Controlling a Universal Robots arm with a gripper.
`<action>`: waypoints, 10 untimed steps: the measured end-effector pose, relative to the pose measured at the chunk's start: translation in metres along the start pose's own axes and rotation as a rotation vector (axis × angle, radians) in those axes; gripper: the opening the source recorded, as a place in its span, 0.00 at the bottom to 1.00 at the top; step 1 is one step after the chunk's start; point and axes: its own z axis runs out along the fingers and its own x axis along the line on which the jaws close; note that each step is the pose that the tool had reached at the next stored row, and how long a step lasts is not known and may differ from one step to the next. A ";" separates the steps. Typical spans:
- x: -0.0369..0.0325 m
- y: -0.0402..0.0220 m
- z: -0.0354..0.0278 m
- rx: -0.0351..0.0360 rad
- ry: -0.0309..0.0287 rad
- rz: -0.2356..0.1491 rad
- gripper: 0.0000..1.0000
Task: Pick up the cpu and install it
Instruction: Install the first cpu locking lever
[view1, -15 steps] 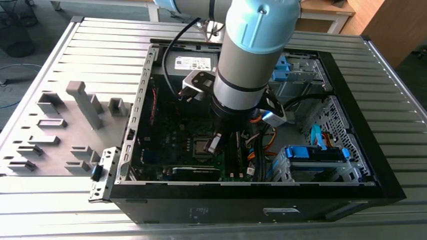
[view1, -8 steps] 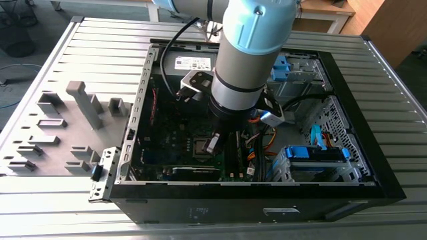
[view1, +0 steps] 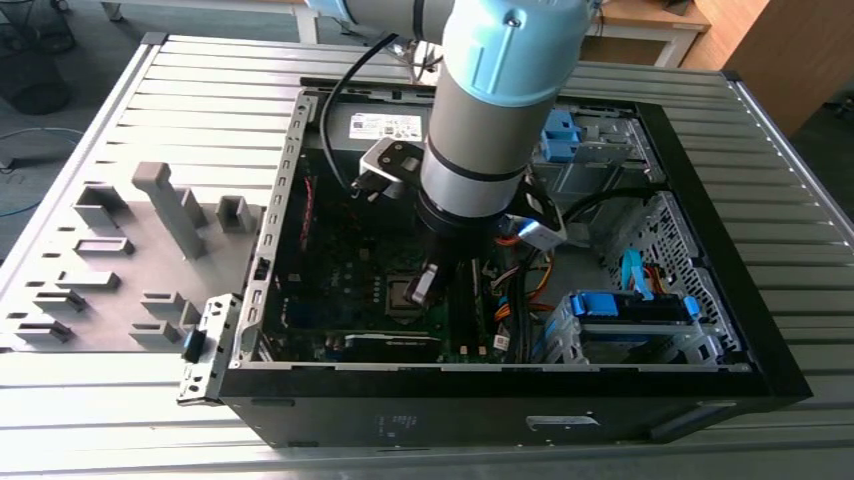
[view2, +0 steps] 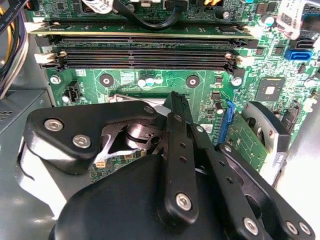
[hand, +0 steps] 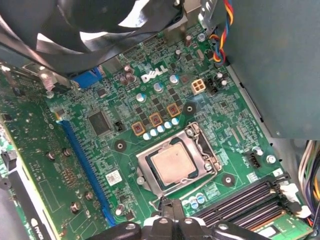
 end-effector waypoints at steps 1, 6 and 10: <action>-0.0007 0.0004 0.0001 0.0000 -0.0001 0.000 0.11; -0.0050 0.0031 0.0003 0.0000 0.0000 0.000 0.11; -0.0073 0.0056 0.0007 0.0000 -0.0001 0.000 0.11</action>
